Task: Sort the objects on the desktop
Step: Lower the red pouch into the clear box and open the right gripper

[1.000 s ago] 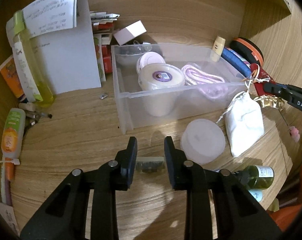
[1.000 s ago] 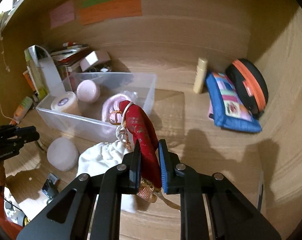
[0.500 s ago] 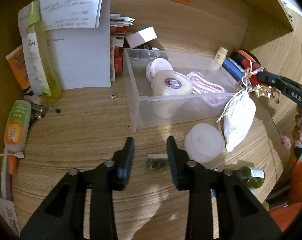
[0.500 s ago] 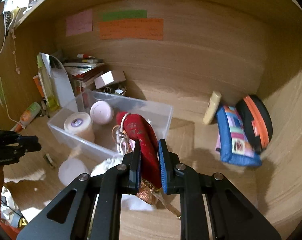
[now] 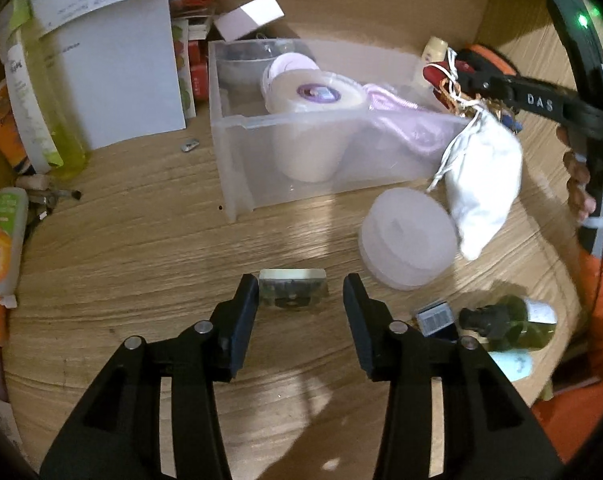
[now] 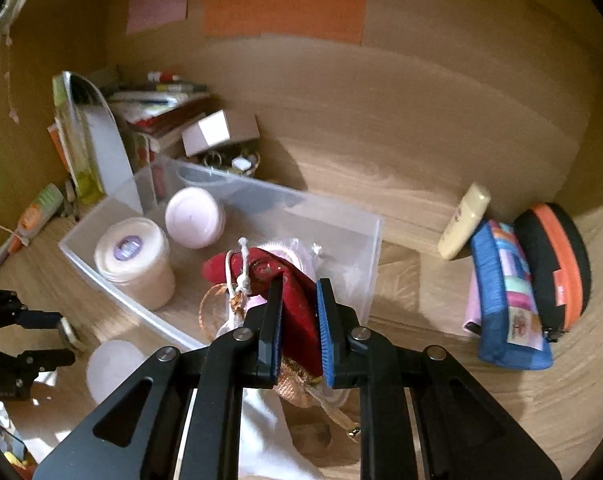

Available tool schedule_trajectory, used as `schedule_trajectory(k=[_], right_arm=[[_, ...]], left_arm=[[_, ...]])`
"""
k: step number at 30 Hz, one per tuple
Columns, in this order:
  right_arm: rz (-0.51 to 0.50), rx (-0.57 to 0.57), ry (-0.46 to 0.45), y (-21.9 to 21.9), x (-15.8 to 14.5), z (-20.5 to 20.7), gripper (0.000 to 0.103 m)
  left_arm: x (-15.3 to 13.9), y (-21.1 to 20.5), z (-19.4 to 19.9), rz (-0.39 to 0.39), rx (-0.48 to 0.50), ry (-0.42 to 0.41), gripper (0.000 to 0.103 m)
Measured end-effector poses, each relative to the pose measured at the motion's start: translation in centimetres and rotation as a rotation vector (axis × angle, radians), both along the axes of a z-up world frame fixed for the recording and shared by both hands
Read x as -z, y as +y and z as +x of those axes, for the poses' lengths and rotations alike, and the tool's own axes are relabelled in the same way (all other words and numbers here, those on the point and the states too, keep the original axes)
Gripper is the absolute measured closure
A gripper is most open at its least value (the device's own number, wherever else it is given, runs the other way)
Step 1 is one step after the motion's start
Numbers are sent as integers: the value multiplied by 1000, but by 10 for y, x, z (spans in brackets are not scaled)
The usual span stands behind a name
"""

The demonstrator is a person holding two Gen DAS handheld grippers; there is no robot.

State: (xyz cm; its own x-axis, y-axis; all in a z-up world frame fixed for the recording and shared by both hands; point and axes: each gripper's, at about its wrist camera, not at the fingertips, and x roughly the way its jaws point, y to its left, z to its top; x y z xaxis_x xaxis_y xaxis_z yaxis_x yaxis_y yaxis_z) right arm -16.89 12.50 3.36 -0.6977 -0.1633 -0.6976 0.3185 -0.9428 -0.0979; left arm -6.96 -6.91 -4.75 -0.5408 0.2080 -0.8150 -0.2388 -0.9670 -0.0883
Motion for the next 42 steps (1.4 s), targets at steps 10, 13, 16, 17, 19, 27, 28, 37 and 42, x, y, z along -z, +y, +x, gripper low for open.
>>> schedule_trajectory(k=[10,13,16,17,19,27,28,37,42], right_arm=[[5,-24,-69,-5,20,-16,89],[1,-32,-81,-6,23,-20,89],[1,-35,-94,-7,25,-23,88],[-1,-39,-103,-7,26,-25,88],[-12,-42,-123,-6,28,-30,87],[-18,-55,-168,-4,28,-32,87],[-23,-56,-170,-3,27,-31,87],[-81,-61,-178,15,20,-14,73],[-68,-52,-145,19,13,-3,64]], left_arm=[[6,-1,-4,11,-21,-2,70],[2,-6,-4,31,-36,2,70],[-5,-13,-4,53,-53,17,70],[-8,-15,-4,63,-56,24,70],[-16,-17,-3,76,-62,40,70],[-54,-22,-11,124,-66,109,70],[-58,-22,-12,122,-65,117,70],[-86,-14,-42,117,-42,168,70],[-88,-4,-60,101,-19,163,70]])
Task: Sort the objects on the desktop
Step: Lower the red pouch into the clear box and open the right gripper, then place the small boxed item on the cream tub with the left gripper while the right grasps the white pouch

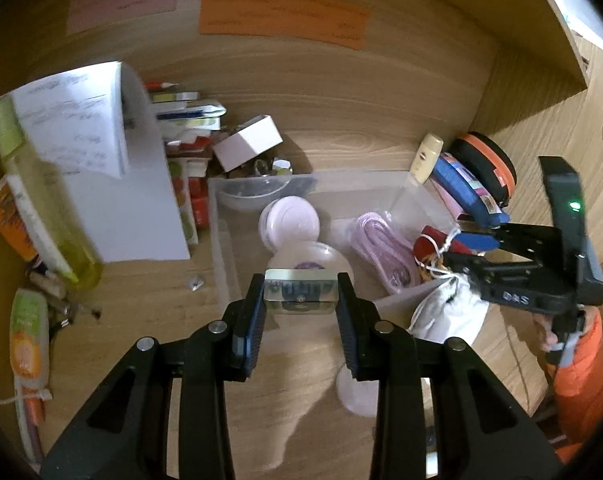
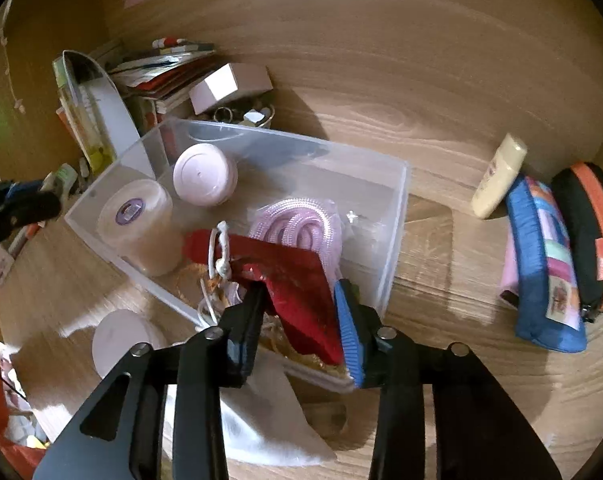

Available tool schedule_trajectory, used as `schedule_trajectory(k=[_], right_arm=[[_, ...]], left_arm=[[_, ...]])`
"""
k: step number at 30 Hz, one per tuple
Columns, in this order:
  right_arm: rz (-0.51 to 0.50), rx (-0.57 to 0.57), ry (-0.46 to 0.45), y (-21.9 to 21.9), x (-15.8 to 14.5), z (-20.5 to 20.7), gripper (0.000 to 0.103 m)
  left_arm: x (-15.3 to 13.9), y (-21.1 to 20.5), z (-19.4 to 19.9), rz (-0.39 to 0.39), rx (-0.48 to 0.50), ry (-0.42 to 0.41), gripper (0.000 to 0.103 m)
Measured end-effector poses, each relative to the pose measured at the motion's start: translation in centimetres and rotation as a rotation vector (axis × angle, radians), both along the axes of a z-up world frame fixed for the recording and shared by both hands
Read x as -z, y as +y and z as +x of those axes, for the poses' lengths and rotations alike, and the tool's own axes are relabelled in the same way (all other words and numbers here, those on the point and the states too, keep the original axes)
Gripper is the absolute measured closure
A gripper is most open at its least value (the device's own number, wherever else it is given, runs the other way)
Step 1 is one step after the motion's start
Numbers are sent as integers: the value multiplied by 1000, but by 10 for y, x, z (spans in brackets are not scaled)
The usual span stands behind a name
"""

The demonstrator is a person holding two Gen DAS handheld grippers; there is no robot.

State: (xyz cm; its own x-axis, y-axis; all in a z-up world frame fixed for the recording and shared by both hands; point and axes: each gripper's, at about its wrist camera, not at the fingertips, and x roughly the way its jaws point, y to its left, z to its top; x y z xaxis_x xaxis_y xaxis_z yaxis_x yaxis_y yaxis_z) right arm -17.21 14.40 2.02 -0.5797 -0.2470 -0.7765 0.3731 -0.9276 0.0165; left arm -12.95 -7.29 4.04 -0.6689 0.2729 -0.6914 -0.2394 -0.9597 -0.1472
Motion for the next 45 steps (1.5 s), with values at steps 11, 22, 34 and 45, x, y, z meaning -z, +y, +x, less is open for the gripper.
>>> schedule_trajectory(k=[11,22,34,45], right_arm=[[-61,-11,5,9,-11,18,52],[-80,2,35,16,-17,51,21],[-97,20,-58,6,17,60,20],[-24,-17,-58,-17,35,62,14]], left_arm=[[11,15,-37,-21,8,-52,70],[25,25,-46,-50,17,-90,69],[15,35,-22,-100,27,-40,38],[22,25,9,-85,33,-64,27]])
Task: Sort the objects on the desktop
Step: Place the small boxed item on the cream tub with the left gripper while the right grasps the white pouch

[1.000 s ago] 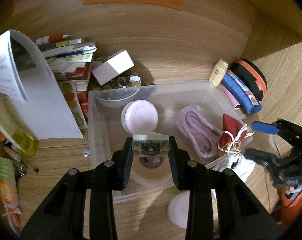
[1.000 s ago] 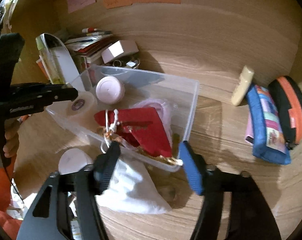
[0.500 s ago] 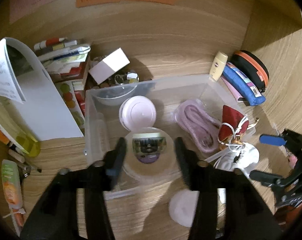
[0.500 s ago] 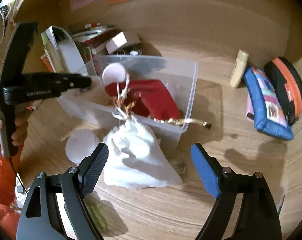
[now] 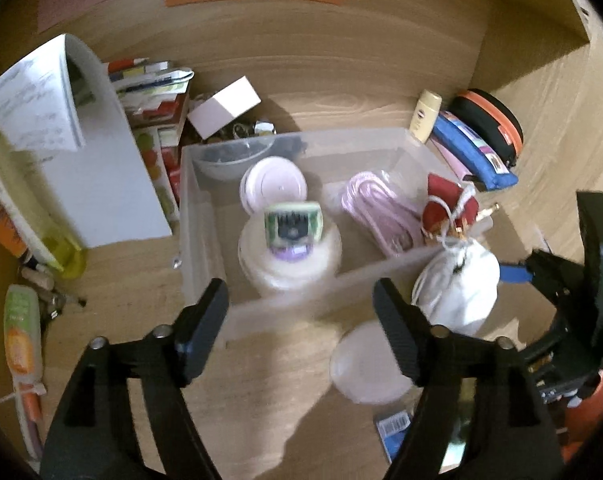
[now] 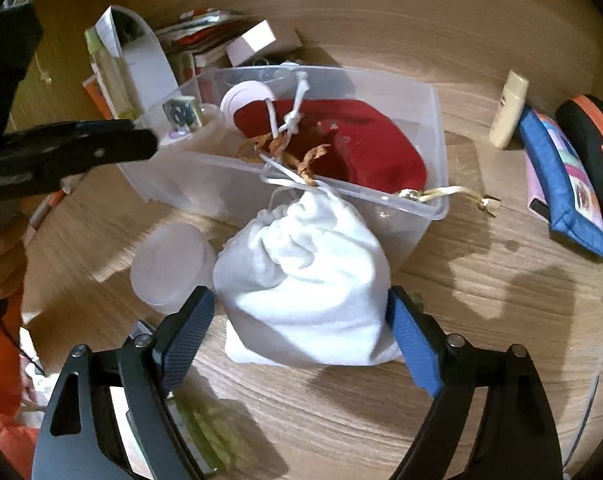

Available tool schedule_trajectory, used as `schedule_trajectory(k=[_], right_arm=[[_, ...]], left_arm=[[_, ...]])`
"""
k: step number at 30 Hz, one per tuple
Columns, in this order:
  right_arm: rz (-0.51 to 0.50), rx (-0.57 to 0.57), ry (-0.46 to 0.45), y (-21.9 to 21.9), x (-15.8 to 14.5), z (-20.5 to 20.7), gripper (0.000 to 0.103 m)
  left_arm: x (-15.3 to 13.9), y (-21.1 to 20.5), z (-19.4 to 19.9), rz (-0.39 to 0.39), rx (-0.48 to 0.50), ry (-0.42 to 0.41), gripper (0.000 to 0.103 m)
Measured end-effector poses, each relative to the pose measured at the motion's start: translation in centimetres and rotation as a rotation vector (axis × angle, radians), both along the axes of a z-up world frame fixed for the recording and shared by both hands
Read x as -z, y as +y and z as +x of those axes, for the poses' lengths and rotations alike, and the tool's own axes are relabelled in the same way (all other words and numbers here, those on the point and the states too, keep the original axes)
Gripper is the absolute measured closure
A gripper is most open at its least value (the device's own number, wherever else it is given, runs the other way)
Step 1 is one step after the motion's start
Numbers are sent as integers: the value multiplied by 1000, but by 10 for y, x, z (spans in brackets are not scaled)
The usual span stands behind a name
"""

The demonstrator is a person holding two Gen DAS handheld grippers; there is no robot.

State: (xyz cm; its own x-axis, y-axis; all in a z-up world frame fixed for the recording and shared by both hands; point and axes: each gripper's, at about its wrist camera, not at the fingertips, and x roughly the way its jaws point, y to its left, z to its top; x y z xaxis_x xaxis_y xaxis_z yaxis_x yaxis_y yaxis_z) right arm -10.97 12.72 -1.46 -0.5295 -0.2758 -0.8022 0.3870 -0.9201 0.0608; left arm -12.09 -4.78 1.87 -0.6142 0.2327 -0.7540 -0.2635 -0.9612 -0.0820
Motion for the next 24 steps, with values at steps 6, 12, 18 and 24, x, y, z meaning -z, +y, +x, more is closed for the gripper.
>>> schedule_trajectory(k=[6,12,18,24], right_arm=[[86,-38,31,-15,7,4,5],[140,-75,52,-22,14,7,4],[161,-76,86,-22,23,9,6],[94,-50,93,-6,18,7,33]], left_arm=[[10,7,21,-1,46,-17,27],[31,19,26,-1,87,-80,26],[46,36,26,1,130,-130,26],[58,44,24,10,156,-180,26]])
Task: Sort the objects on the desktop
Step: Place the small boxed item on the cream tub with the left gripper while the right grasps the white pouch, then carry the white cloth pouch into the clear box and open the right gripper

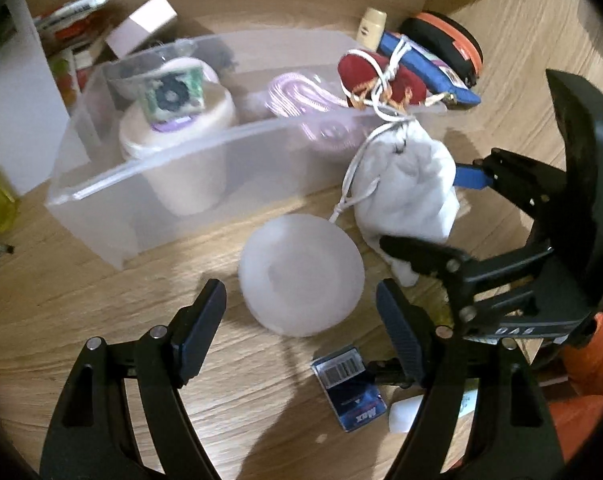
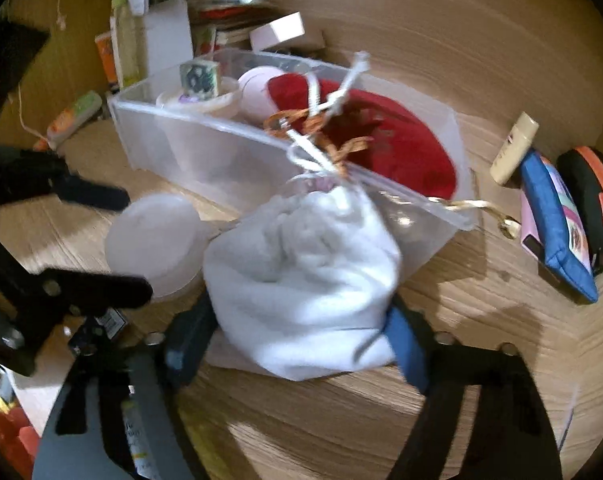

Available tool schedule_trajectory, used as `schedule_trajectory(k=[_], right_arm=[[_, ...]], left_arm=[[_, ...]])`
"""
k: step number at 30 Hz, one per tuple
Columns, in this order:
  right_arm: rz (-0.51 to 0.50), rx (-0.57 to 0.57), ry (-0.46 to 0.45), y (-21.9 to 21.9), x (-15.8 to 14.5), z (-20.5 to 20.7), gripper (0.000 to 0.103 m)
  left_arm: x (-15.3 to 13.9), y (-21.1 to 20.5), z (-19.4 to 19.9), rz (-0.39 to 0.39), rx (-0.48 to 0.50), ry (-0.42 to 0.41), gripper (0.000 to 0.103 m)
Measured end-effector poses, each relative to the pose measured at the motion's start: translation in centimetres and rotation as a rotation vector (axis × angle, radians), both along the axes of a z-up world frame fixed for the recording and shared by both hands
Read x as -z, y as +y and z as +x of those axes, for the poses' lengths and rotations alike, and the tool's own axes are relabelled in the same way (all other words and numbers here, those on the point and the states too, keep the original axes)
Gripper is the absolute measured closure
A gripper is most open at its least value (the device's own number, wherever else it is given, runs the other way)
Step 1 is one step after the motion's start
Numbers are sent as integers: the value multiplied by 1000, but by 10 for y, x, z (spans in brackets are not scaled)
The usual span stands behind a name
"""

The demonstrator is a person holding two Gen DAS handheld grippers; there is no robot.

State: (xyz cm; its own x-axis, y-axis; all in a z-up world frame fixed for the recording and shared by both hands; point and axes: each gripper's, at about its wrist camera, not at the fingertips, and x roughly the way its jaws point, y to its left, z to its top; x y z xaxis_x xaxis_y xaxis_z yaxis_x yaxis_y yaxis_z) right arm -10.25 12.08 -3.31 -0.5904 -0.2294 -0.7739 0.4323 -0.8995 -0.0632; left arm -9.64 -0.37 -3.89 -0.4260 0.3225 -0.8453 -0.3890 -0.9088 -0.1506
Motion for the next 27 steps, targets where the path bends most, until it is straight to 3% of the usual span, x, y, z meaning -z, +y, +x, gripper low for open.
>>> schedule_trajectory(k=[12,17,23,27], right_arm=[[-106,10,19,12,-25,9,43],[-120,7,59,12,-40,13,44],[-133,6,86,11,-50,11,44],[-148,8,110,11,-58,9,45]], left_arm=[[2,6,1,-11,0,36,26],[0,4,1,12,8,33,39],[0,-1,3,15,-12,46,39],[-6,-8,3,57,-37,52,40]])
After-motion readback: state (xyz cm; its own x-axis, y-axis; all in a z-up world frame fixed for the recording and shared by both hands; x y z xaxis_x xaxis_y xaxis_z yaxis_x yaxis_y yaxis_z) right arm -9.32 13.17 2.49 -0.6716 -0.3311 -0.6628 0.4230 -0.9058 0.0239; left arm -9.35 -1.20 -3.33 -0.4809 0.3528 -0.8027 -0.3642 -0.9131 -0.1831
